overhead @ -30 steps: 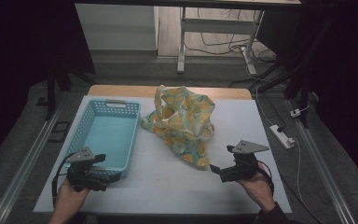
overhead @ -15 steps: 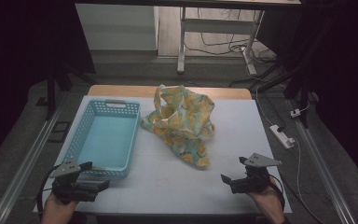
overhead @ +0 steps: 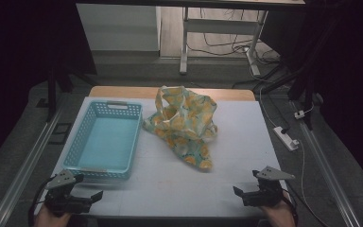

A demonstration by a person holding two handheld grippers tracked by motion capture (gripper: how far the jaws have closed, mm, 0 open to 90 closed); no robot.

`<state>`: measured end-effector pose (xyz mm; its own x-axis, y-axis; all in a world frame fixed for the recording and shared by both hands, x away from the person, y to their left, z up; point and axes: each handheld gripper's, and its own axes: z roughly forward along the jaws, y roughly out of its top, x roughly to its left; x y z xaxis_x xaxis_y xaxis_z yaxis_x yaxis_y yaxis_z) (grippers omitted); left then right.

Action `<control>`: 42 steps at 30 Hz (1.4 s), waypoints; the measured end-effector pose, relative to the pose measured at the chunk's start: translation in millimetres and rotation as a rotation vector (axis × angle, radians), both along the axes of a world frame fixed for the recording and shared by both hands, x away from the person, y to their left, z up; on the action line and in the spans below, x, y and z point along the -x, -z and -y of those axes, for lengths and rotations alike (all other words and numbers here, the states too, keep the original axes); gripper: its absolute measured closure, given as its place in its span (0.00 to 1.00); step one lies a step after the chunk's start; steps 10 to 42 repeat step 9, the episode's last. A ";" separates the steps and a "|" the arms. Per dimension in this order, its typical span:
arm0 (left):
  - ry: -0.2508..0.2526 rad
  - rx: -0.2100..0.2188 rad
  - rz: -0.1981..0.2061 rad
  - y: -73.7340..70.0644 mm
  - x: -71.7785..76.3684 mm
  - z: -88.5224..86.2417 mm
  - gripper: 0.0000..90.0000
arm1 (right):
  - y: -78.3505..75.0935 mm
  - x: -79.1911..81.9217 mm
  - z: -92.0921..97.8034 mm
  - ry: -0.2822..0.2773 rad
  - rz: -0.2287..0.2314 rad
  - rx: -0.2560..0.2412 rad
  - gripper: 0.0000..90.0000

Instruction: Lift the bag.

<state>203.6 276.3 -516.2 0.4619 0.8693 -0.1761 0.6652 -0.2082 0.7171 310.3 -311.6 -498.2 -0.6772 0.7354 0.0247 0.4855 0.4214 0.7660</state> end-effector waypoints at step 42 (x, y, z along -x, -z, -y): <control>0.001 0.008 -0.053 5.7 -1.4 -4.2 0.00 | 4.3 4.8 7.9 0.022 -0.030 0.007 0.01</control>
